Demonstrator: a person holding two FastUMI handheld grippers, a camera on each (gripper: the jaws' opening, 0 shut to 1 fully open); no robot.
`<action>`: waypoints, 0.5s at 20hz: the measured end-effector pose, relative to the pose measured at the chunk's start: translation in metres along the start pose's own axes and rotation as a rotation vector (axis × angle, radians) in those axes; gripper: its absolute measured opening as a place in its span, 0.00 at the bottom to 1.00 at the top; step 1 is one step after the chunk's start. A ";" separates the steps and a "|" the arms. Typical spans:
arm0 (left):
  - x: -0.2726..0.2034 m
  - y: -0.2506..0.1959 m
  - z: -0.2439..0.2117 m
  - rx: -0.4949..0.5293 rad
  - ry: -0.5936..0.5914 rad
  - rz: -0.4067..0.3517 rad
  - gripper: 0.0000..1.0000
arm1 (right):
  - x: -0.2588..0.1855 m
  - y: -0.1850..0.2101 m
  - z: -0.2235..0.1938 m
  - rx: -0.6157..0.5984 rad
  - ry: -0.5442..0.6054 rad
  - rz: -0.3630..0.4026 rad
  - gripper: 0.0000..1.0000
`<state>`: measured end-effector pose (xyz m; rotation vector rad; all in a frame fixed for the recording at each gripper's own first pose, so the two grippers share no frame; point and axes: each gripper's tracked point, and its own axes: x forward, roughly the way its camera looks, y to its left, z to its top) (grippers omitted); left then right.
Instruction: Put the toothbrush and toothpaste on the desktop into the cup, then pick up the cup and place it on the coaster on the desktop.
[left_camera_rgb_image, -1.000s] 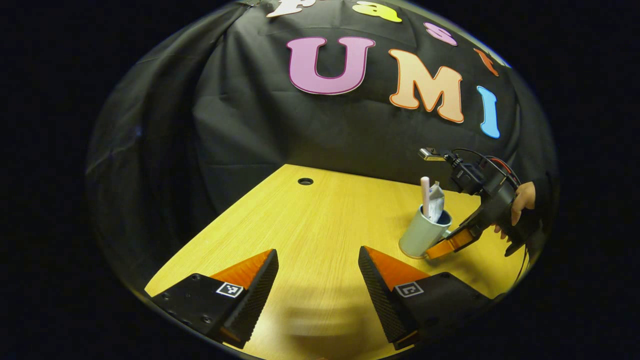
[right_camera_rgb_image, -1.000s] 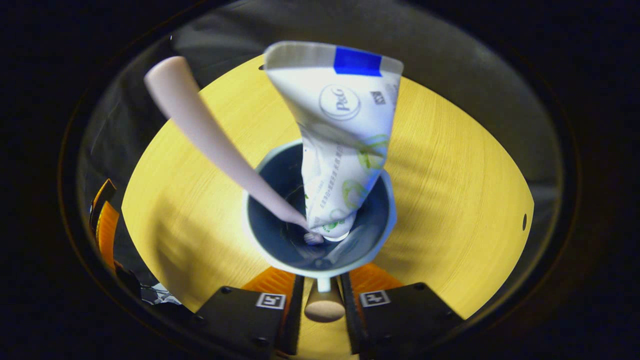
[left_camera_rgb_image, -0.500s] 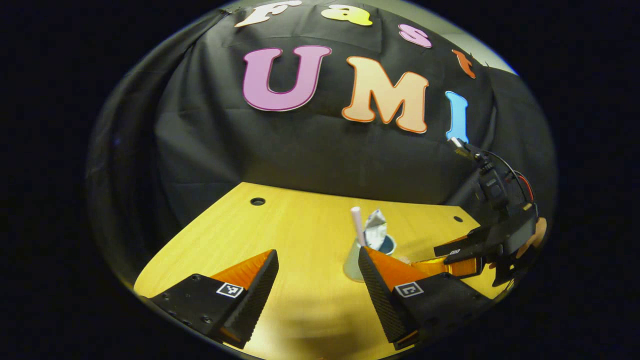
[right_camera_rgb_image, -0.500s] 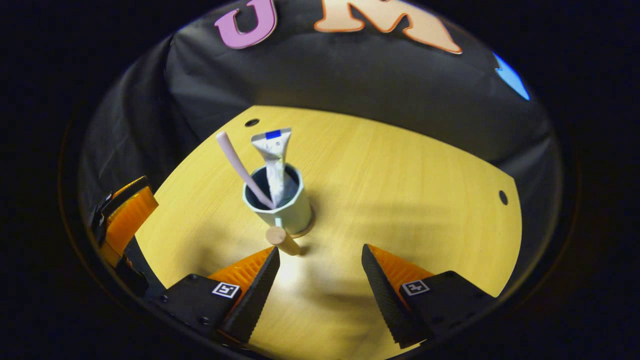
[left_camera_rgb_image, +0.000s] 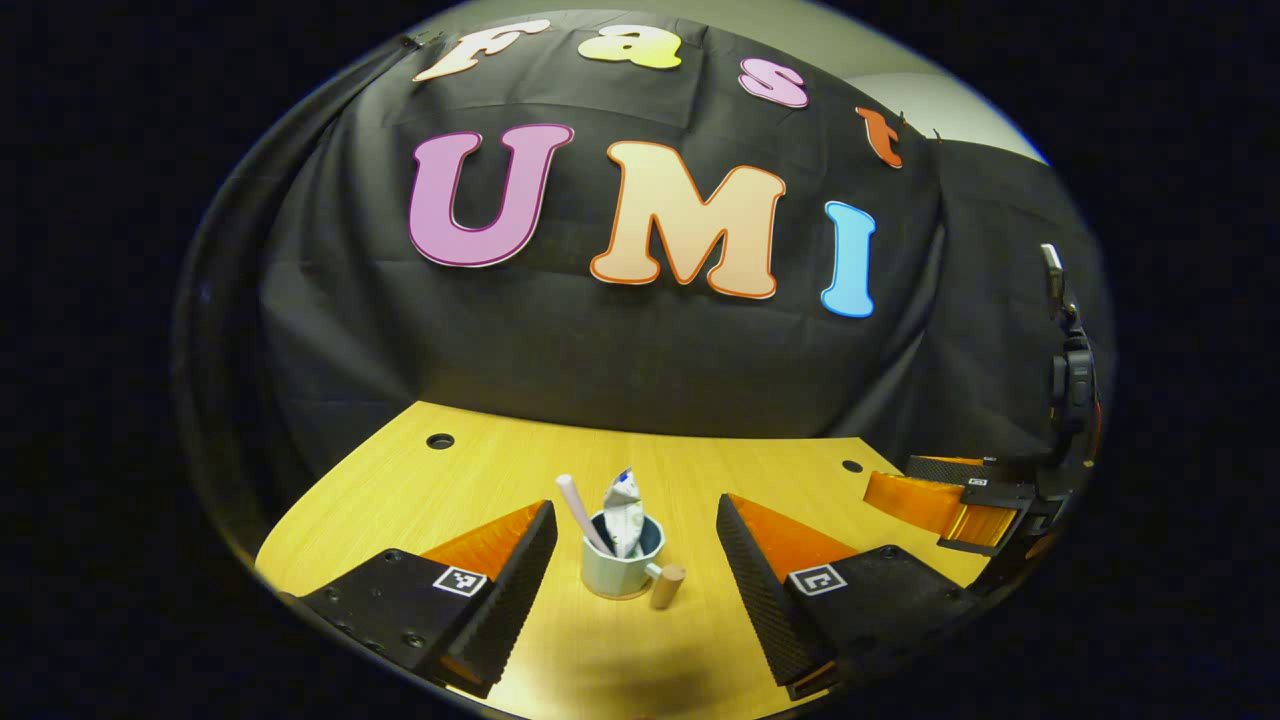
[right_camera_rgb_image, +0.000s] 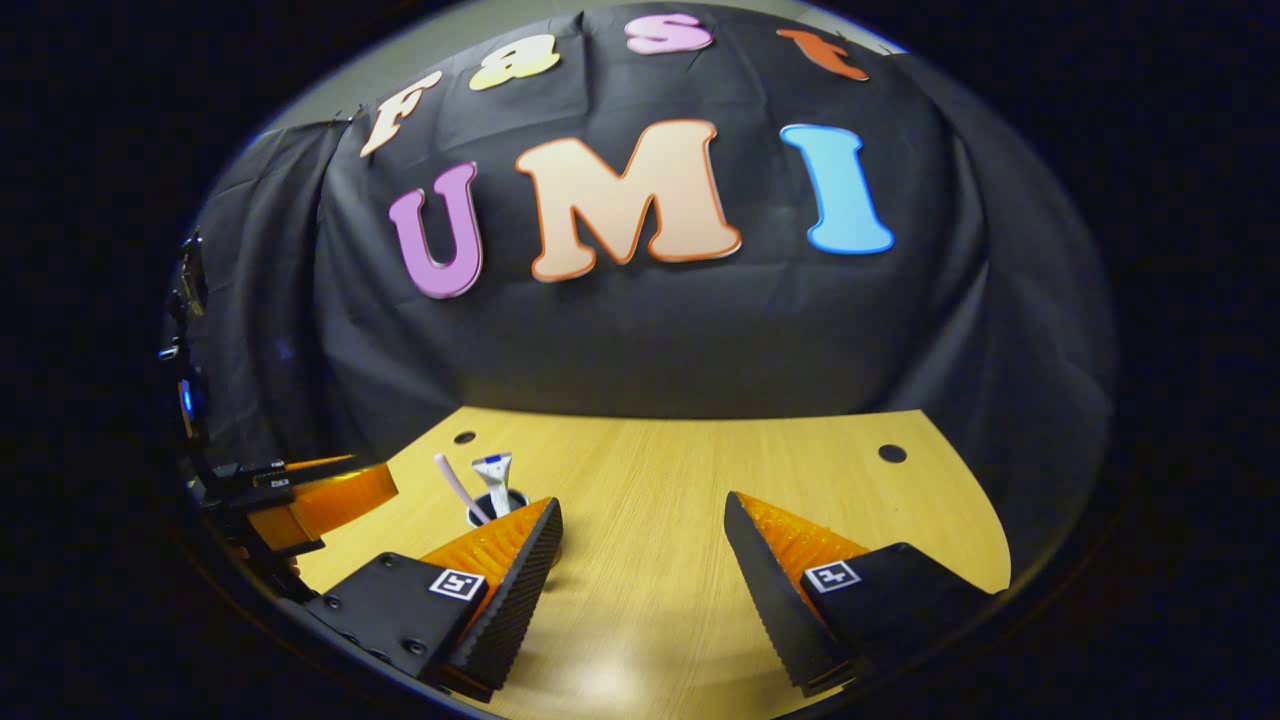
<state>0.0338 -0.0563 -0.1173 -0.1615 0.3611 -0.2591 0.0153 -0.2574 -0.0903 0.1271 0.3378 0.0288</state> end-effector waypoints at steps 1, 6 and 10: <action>-0.002 -0.005 0.006 0.004 -0.017 0.003 0.93 | -0.008 -0.006 0.003 -0.001 -0.032 -0.019 1.00; -0.008 -0.019 0.027 0.047 -0.093 0.022 0.93 | -0.024 -0.013 0.020 -0.020 -0.145 -0.045 1.00; -0.013 -0.018 0.036 0.033 -0.118 0.027 0.93 | -0.033 -0.008 0.038 -0.012 -0.197 -0.029 1.00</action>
